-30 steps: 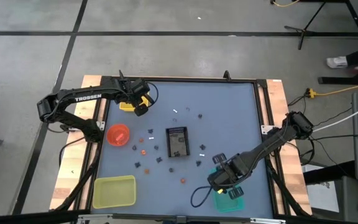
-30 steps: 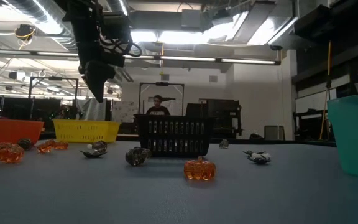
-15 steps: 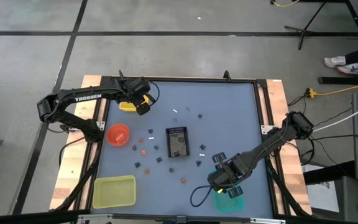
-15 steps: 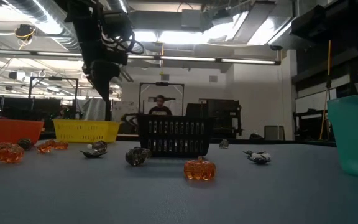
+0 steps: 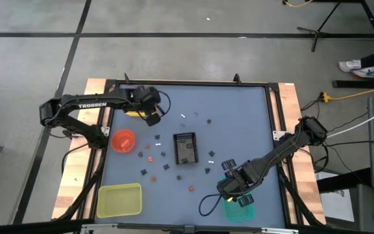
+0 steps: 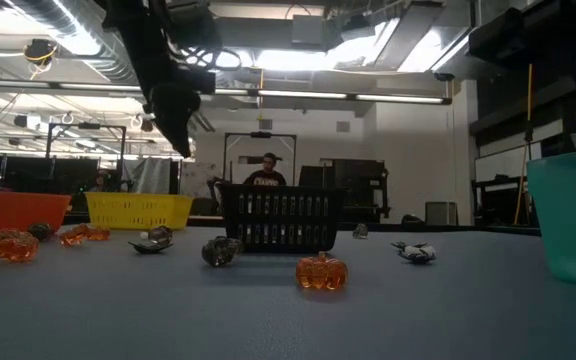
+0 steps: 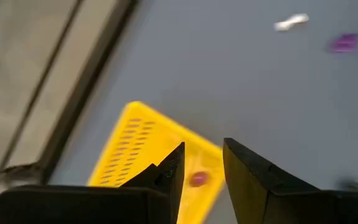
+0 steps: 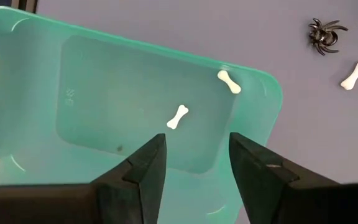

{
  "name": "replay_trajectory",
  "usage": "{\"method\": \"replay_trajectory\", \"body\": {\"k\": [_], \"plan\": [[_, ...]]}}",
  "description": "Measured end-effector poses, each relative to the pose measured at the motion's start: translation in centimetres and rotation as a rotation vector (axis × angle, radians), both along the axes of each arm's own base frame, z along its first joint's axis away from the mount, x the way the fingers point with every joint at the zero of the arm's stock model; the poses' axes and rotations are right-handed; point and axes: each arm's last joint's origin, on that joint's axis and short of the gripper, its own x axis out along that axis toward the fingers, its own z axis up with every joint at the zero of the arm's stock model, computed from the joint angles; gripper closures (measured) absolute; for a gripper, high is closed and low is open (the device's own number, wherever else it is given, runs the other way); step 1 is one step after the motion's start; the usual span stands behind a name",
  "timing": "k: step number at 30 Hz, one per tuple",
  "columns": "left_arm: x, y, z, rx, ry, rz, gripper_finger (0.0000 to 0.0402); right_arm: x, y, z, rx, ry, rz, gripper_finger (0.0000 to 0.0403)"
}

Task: Sort Halloween decoration
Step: Put the black spider toy into the black bin

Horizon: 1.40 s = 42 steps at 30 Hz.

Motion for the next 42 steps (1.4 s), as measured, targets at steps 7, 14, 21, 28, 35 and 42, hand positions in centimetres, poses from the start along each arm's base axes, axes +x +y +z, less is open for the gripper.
{"method": "replay_trajectory", "body": {"k": [7, 14, 21, 28, 35, 42], "plan": [[1.1, -2.7, -0.1, -0.166, -0.067, -0.186, 0.0308, 0.0, -0.2, 0.0, -0.041, -0.02, -0.005, 0.0228], [1.7, -5.3, -0.1, -0.208, -0.069, -0.303, 0.0308, -0.4, -0.5, -0.1, -0.083, 0.017, -0.006, 0.0228], [2.0, -7.0, -0.1, -0.218, -0.069, -0.351, 0.0307, -0.5, -0.7, -0.1, -0.121, 0.013, -0.007, 0.0228], [2.0, -7.4, -0.1, -0.228, -0.074, -0.343, 0.0307, 0.1, -2.0, -0.1, -0.23, -0.024, 0.025, 0.0228], [2.0, -7.0, -0.1, -0.227, -0.074, -0.333, 0.026, 1.2, -4.3, -0.1, -0.222, 0.01, -0.081, 0.0228], [2.0, -7.0, -0.1, -0.198, -0.054, -0.385, 0.0227, 2.3, -7.6, 0.3, -0.225, 0.031, -0.184, 0.0228]]}}
